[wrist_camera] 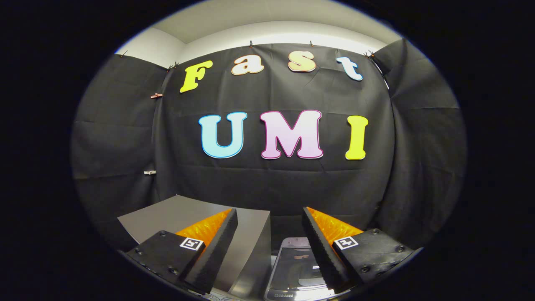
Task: Put the clothes into the washing machine and then close the washing machine lid.
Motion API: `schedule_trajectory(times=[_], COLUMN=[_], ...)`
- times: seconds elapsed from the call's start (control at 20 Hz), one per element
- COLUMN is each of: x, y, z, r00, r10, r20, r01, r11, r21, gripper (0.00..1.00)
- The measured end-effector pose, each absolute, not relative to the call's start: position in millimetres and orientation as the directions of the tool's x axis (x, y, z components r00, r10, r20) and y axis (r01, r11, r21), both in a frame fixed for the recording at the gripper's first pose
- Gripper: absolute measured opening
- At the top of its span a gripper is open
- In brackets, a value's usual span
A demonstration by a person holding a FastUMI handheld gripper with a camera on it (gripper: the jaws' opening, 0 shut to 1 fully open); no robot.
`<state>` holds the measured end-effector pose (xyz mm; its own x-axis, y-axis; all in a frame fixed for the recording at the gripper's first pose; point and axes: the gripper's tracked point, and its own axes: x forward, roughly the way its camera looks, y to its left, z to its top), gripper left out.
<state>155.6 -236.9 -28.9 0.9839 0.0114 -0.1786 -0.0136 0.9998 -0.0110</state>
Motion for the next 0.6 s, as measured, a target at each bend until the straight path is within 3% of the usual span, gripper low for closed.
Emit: schedule_trajectory(times=[0.6], x=[161.1], y=[-230.7], z=[-24.9], r00=[0.986], r10=[0.001], r20=[-0.169], r01=[-0.006], r11=[1.000], r21=[-0.030], gripper=[0.98])
